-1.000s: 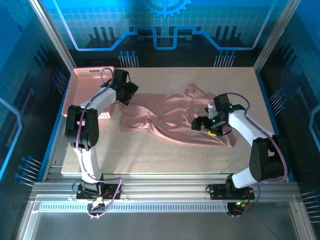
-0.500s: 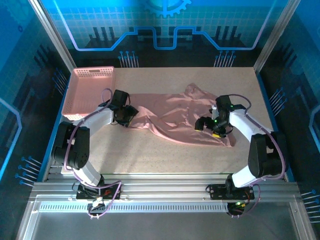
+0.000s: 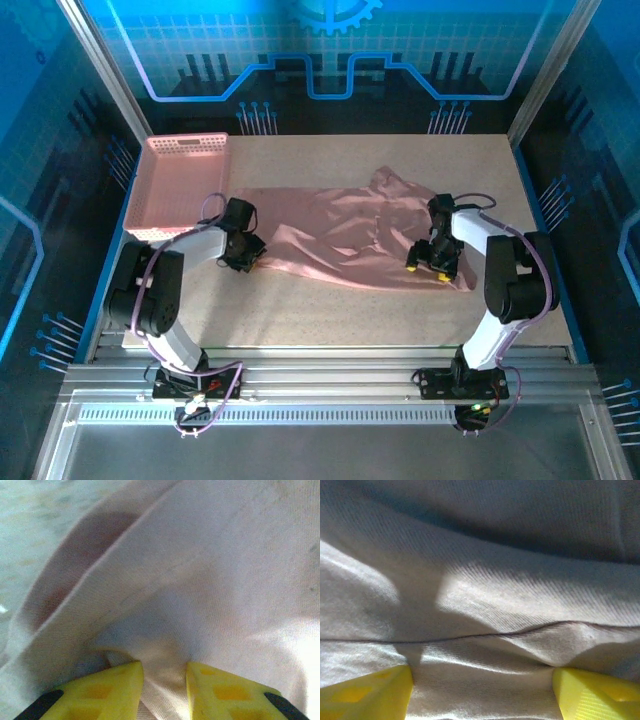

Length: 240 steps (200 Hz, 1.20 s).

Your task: Fold and stack the t-shirts

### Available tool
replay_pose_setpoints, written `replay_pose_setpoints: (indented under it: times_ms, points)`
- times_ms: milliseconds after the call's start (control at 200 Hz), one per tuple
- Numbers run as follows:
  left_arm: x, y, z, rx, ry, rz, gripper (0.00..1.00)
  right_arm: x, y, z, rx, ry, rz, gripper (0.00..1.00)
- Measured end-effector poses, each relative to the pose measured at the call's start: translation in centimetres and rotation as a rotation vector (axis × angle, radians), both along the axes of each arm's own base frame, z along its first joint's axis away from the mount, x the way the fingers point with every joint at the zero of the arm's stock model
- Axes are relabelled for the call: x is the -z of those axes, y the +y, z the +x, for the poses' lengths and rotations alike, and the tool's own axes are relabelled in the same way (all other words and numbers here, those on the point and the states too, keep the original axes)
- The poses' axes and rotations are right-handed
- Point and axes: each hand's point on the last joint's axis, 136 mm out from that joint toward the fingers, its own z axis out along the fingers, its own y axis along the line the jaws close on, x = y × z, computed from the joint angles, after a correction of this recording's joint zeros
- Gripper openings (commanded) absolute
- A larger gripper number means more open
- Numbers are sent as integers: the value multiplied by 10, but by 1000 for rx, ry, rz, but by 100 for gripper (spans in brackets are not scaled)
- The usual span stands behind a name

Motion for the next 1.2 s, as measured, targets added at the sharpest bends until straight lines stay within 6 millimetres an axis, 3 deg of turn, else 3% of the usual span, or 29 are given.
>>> replay_pose_setpoints:
  times_ms: [205,315,590,745,860,1015,1080,1200]
  points:
    - [2,18,-62,-3,85,43,33,2,-10,-11,-2,25,-71,77]
    - [3,22,-85,-5,108,45,33,2,-9,-21,3,32,-72,77]
    - [0,29,-125,-7,142,43,44,0,-4,-59,4,85,-77,78]
    - [-11,30,-132,-4,144,44,60,-9,-5,-78,-1,130,-102,84]
    - [-44,26,-109,16,60,33,68,-30,8,-74,-37,48,-80,89]
    - [-128,0,-35,113,-187,-2,73,-80,51,-40,-161,-191,0,95]
    - [-155,-16,-2,169,-272,-23,73,-100,68,-19,-191,-286,28,96]
    - [-170,-47,53,281,-342,-55,73,-114,80,28,-184,-366,27,93]
